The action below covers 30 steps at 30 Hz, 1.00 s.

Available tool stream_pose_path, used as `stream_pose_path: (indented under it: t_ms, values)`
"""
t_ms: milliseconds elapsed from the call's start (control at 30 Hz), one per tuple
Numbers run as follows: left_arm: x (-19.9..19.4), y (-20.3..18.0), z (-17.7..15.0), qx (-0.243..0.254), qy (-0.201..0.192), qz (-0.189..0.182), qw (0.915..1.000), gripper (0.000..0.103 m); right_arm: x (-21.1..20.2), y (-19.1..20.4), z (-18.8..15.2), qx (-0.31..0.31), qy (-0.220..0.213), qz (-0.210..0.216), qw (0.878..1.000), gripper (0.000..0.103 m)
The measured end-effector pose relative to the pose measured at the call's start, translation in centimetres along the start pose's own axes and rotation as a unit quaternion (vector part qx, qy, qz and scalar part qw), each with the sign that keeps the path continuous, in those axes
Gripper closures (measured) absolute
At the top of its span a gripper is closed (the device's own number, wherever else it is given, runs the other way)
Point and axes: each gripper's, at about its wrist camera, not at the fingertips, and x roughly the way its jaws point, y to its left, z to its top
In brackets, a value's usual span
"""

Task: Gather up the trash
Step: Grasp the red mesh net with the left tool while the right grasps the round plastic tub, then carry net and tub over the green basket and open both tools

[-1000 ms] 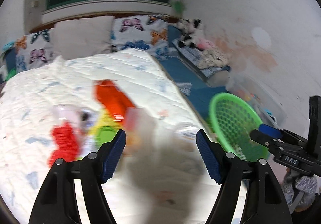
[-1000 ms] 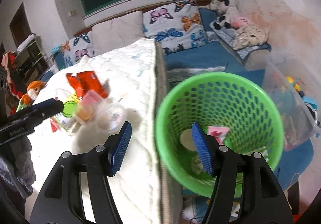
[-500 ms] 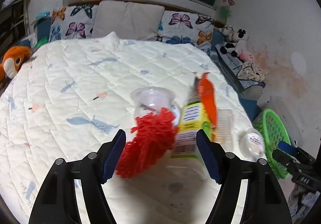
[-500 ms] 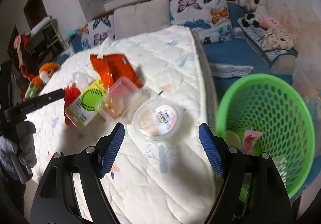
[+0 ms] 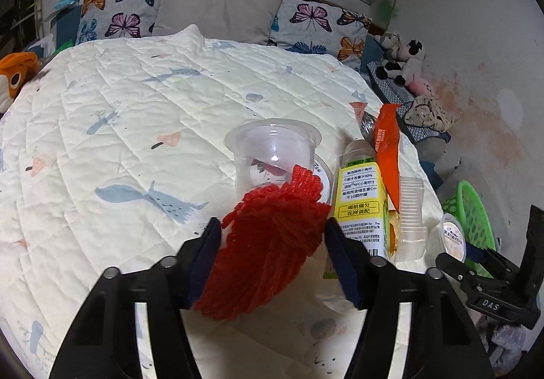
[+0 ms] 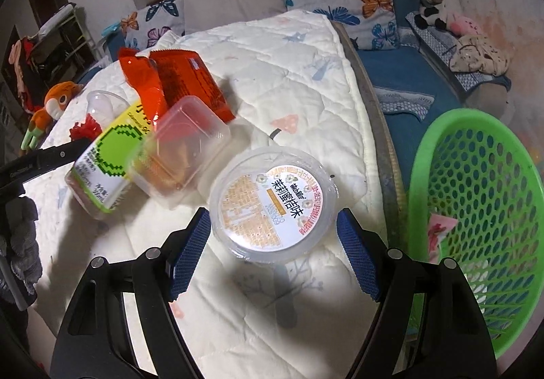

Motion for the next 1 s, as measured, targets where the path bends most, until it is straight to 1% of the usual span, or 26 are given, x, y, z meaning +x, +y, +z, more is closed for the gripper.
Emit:
stream_pose_path:
  t_ms: [33, 67, 133, 200, 233, 300, 400, 467, 667, 1000]
  values:
    - [0.2, -0.1, 0.0, 0.004, 0.002, 0.0, 1.0, 0.049, 0.2, 0.0, 0.0, 0.0, 0.002, 0.0, 1.0, 0.027]
    - [0.2, -0.2, 0.0, 0.006, 0.002, 0.0, 1.0, 0.054, 0.4, 0.0, 0.0, 0.0, 0.003, 0.0, 1.0, 0.03]
    - [0.1, -0.3, -0.1, 0.012, -0.001, -0.001, 0.9999, 0.058, 0.7, -0.1, -0.1, 0.002, 0.006, 0.002, 1.0, 0.035]
    - [-0.2, -0.5, -0.2, 0.018, -0.008, -0.001, 0.9998, 0.066, 0.9, -0.1, -0.2, 0.003, 0.009, 0.005, 1.0, 0.041]
    - [-0.4, -0.5, -0.3, 0.019, -0.011, -0.001, 0.9998, 0.068, 0.9, -0.1, -0.2, 0.003, 0.01, 0.006, 1.0, 0.043]
    - [-0.7, -0.2, -0.4, 0.015, -0.014, -0.005, 0.9998, 0.073, 0.8, 0.0, -0.2, 0.001, 0.006, 0.003, 1.0, 0.043]
    - [-1.5, 0.1, -0.6, 0.006, -0.022, -0.009, 0.9997, 0.076, 0.5, 0.2, -0.2, 0.002, 0.002, 0.004, 1.0, 0.044]
    - [-2.1, 0.3, -0.7, 0.001, -0.027, -0.013, 0.9995, 0.077, 0.0, 0.3, -0.3, 0.002, -0.003, 0.004, 1.0, 0.047]
    - [-4.8, 0.2, -1.0, -0.004, -0.051, -0.027, 0.9983, 0.079, -1.8, 0.5, -0.7, -0.001, -0.016, 0.003, 1.0, 0.047]
    - [-8.7, -1.2, -1.5, 0.005, -0.083, -0.061, 0.9946, 0.081, -5.3, 0.5, -1.6, 0.005, -0.043, 0.006, 0.999, 0.047]
